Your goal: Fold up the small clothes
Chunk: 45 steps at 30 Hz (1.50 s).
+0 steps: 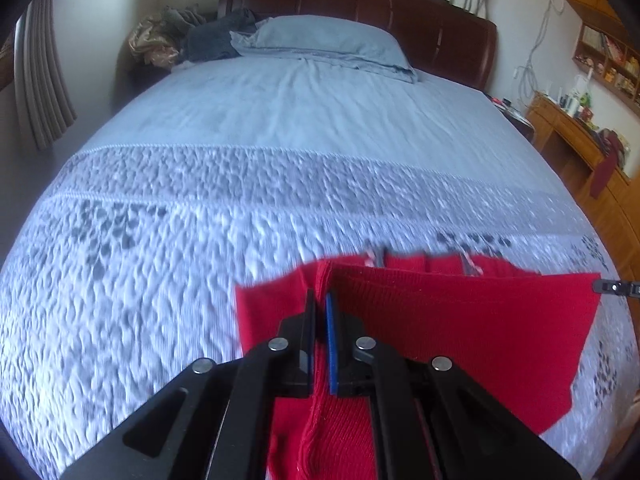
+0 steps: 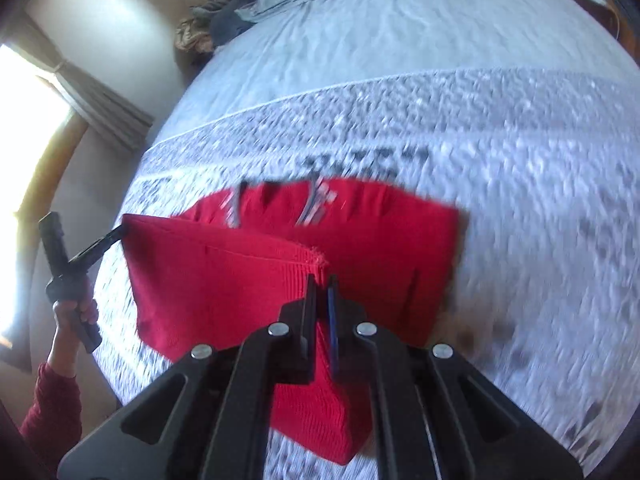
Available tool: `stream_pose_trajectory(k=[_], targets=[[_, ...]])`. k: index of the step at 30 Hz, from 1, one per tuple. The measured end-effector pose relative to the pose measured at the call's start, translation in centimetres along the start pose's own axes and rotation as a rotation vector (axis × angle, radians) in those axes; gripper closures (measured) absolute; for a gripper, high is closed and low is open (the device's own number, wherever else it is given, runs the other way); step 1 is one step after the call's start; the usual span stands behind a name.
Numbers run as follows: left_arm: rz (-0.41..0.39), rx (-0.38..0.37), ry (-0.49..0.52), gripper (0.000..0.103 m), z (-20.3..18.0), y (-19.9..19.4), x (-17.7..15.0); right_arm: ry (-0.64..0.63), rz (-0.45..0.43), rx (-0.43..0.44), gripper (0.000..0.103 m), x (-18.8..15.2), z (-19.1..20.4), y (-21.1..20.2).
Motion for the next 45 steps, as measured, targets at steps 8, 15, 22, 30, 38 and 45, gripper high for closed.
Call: stream_pose_trajectory(k=[8,15,22,30,38,45], targets=[[0.072,0.087,-0.054,0.099,1.2,9.2,3.0,0.114,0.055,-0.103,0.1,5.3,-4.7,7.5],[0.178,0.188,-0.021,0.098,1.7,16.0,-1.3,0.124,0.147,-0.237,0.1,3.9,-7.9,14.2],[0.183,0.209,-0.025,0.08,2.2,15.3,-1.4,0.143,0.106,-0.233,0.087,3.2,-8.1,13.6],[0.288,0.148,-0.015,0.027,2.8,6.1,-5.1,0.062,0.138,-0.223,0.054,-2.9,-5.3,5.1],[0.406,0.093,-0.086,0.025,4.3,1.2,-14.5,0.068,0.268,-0.155,0.04,-12.4,-3.4,3.4],[0.407,-0.015,-0.152,0.025,1.9,1.7,-15.4,0.176,0.313,-0.085,0.04,-14.6,-3.7,5.9]])
Point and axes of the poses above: each gripper's, at about its wrist camera, not at the fingertips, and y roughly the way its jaws point, z to its left, x to its top, the point moved 7 cm from there along y, roughly the way its jaws point
